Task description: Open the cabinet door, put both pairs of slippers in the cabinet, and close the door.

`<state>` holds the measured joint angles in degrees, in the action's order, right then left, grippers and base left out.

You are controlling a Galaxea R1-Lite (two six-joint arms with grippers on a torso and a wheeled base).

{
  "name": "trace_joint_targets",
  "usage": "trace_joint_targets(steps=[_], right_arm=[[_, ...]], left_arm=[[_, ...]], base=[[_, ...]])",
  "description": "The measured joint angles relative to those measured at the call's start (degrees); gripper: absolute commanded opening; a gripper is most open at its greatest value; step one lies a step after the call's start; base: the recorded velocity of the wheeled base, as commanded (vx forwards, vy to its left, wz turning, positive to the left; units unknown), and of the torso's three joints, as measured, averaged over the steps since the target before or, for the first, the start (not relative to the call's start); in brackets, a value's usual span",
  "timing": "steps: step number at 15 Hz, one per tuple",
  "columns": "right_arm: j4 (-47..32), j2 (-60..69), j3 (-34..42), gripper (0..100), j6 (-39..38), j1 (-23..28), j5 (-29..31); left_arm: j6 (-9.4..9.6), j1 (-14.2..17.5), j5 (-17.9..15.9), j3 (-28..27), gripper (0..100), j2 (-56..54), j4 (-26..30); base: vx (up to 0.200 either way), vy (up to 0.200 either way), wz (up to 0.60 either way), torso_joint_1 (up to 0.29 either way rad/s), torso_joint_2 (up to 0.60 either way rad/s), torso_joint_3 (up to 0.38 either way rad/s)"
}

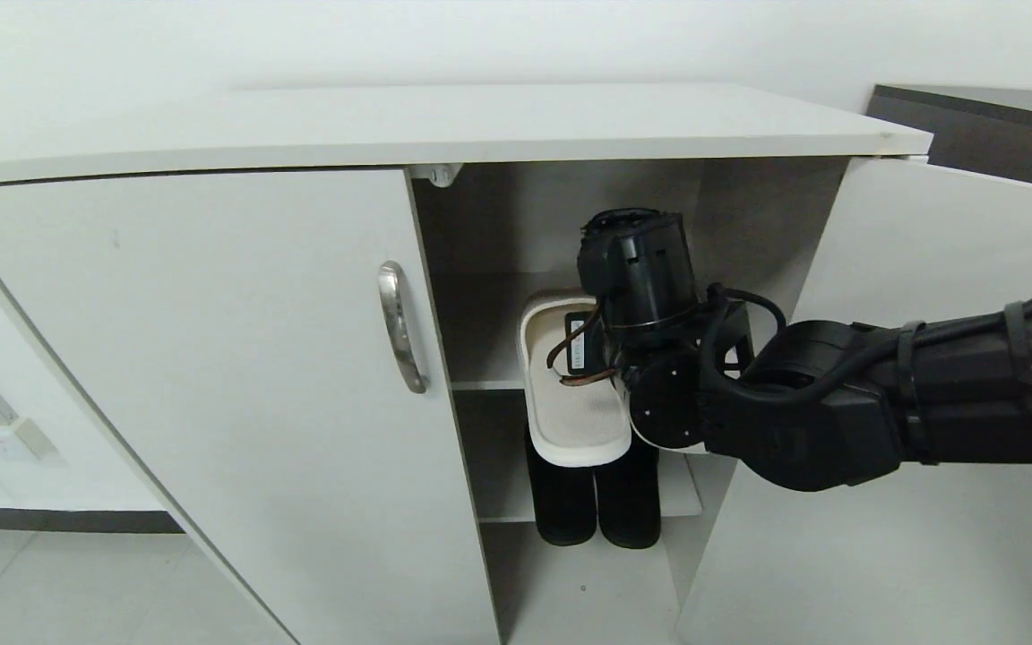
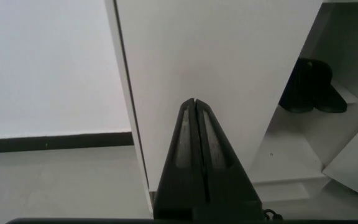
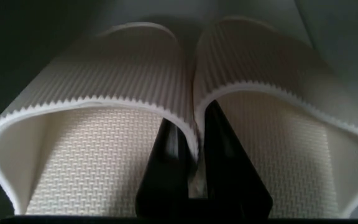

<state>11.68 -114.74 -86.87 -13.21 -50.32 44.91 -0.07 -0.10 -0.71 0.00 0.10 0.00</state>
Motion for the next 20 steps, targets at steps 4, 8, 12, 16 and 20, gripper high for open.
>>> trace_joint_targets(steps=[4,8,12,16,20], right_arm=[[-0.2,-2.4,-4.7,0,2.1,1.2,-0.2],[-0.5,-5.8,-9.6,0,2.5,2.9,-0.4],[-1.3,-8.4,-13.4,0,3.9,4.2,-0.5],[-3.3,-9.7,-15.6,0,3.6,5.7,-0.7],[-3.4,-10.2,-15.8,0,3.4,5.9,-1.5]], left_arm=[[0.0,0.0,0.0,0.0,0,0.0,0.0],[-0.06,0.0,0.0,0.0,0,0.0,0.0],[-0.06,0.0,0.0,0.0,0,0.0,0.0],[-0.09,0.0,0.0,0.0,0,0.0,0.0],[-0.09,0.0,0.0,0.0,0,0.0,0.0]], base=[[0.0,0.0,0.0,0.0,0.0,0.0],[0.0,0.0,0.0,0.0,0.0,0.0],[0.0,0.0,0.0,0.0,0.0,0.0],[0.0,0.0,0.0,0.0,0.0,0.0],[0.0,0.0,0.0,0.0,0.0,0.0]])
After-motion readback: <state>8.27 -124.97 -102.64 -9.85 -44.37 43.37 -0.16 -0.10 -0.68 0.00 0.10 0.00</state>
